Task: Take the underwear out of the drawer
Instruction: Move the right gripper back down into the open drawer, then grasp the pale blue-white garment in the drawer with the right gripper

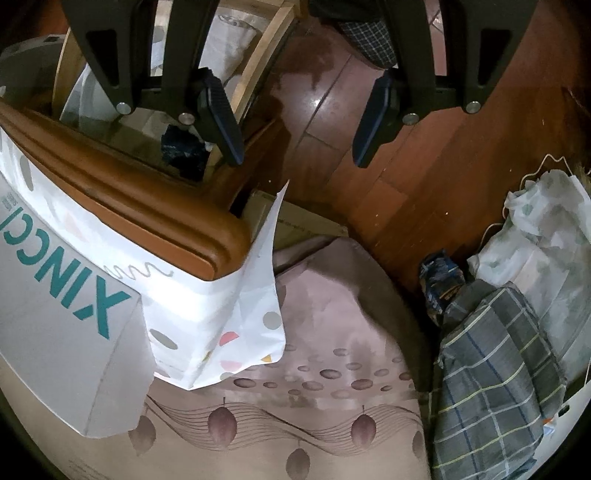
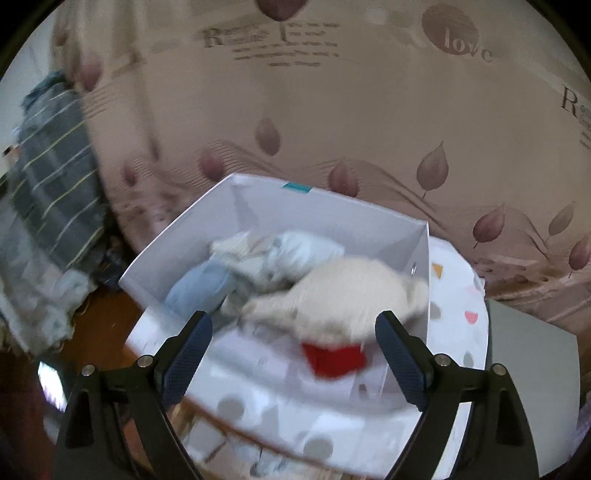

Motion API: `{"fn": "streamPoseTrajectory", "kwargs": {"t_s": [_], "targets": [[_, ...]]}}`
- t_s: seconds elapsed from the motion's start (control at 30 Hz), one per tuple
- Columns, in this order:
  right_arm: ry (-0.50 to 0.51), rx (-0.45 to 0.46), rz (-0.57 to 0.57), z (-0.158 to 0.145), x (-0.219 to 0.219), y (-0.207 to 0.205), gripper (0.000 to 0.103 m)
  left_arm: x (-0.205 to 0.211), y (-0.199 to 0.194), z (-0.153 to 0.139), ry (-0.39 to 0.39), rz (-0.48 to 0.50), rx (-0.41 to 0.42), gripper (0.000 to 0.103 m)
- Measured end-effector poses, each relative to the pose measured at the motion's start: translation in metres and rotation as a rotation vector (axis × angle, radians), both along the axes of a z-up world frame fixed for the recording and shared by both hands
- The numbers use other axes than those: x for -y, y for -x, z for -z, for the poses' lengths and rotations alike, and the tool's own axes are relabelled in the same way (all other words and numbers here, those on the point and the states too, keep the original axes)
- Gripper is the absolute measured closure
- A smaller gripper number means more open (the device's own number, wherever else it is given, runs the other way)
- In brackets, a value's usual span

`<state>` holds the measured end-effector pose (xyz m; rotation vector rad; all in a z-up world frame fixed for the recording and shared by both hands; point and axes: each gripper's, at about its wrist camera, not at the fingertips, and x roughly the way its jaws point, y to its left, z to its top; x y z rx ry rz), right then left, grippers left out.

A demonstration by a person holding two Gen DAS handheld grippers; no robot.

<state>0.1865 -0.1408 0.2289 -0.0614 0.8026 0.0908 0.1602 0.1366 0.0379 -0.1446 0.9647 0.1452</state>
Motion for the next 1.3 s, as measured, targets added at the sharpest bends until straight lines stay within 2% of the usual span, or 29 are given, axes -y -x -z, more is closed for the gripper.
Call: {"fn": "streamPoseTrajectory", "kwargs": {"t_s": [0.13, 0.2, 0.33, 0.53, 0.63, 0.7, 0.87, 0.97, 1.13, 1.3], "targets": [[0.009, -0.003, -0.061, 0.013, -0.002, 0.049, 0.016, -0.006, 0.000, 0.000, 0.013, -0.025, -0.003, 0.040], [0.012, -0.033, -0.084, 0.028, -0.003, 0.071, 0.016, -0.008, 0.000, 0.000, 0.024, -0.033, -0.002, 0.040], [0.005, -0.137, -0.081, 0.077, -0.002, 0.097, 0.016, -0.007, 0.003, -0.001, 0.019, -0.034, 0.002, 0.040], [-0.081, -0.350, 0.005, 0.168, 0.006, 0.096, 0.015, -0.008, 0.004, -0.002, 0.022, -0.030, 0.002, 0.040], [-0.055, -0.405, 0.041, 0.200, 0.005, 0.088, 0.013, -0.011, 0.003, -0.003, 0.028, -0.043, 0.005, 0.040], [-0.084, -0.441, 0.116, 0.222, 0.010, 0.082, 0.010, -0.014, 0.001, -0.004, 0.044, -0.052, 0.003, 0.040], [-0.181, -0.444, 0.304, 0.249, 0.013, 0.080, 0.008, -0.014, 0.001, -0.005, 0.051, -0.046, 0.003, 0.040], [-0.222, -0.456, 0.377, 0.261, 0.013, 0.080, 0.008, -0.016, 0.002, -0.005, 0.059, -0.041, 0.004, 0.040], [-0.111, -0.484, 0.342, 0.273, -0.001, 0.065, 0.008, -0.020, 0.003, -0.005, 0.086, -0.048, -0.004, 0.040], [-0.112, -0.493, 0.450, 0.286, 0.005, 0.062, 0.008, -0.021, 0.003, -0.008, 0.102, -0.046, 0.005, 0.040]]}}
